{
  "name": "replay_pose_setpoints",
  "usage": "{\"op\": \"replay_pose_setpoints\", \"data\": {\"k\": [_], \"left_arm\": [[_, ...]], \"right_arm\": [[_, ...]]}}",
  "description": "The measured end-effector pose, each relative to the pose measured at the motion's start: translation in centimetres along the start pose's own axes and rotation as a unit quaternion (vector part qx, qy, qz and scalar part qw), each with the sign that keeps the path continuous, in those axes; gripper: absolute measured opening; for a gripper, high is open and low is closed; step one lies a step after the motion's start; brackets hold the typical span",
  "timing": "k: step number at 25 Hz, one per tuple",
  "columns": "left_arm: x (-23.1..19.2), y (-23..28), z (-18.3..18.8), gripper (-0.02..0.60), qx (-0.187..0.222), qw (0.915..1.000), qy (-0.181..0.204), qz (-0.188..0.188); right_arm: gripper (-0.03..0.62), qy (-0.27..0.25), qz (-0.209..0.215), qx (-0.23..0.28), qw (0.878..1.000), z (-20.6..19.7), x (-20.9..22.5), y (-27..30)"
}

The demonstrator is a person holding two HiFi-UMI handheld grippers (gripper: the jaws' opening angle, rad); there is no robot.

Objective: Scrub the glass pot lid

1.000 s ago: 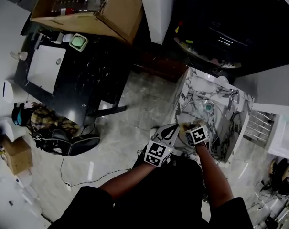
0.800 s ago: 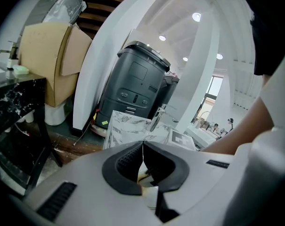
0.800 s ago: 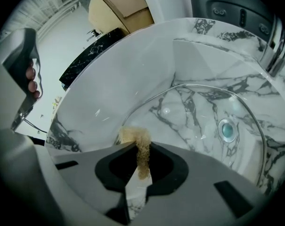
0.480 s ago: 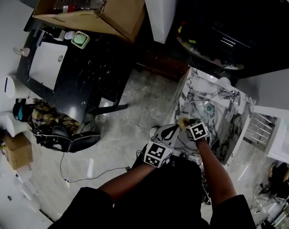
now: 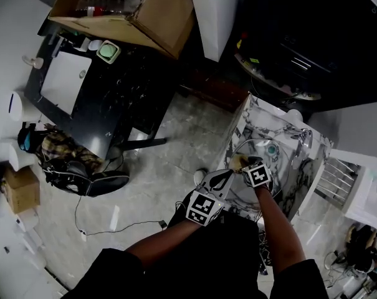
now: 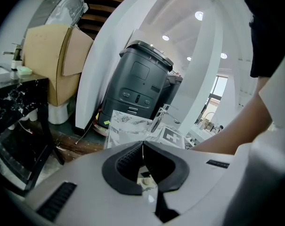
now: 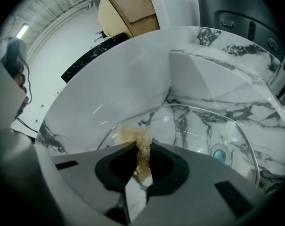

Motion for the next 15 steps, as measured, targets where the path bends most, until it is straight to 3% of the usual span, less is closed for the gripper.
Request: {"op": "replay_pose_setpoints", "data": {"k": [8,15], "left_arm": [[0.4,0.6,-0.3,0.017,-0.001,0.9999,-0.005,0.013],[1.1,1.4,-0.4,0.018,-0.002,0.9997,-0.009,0.024]], "right_arm": [[0.058,-0.022,-0.012,0.026,0.999,1.2,1.1,-0.5],[0.058,-0.008,-0.037,0.042,0.998,1.0,2.7,-0.7]]}}
Point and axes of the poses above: the fingertips, and each gripper's own axes: y forward along the fingers, x to its right, z out of its top, the point moved 1 cm from there along -y, backward along the fingers, and after that the axes turned 1 degree about -z, right-handed, at the moved point
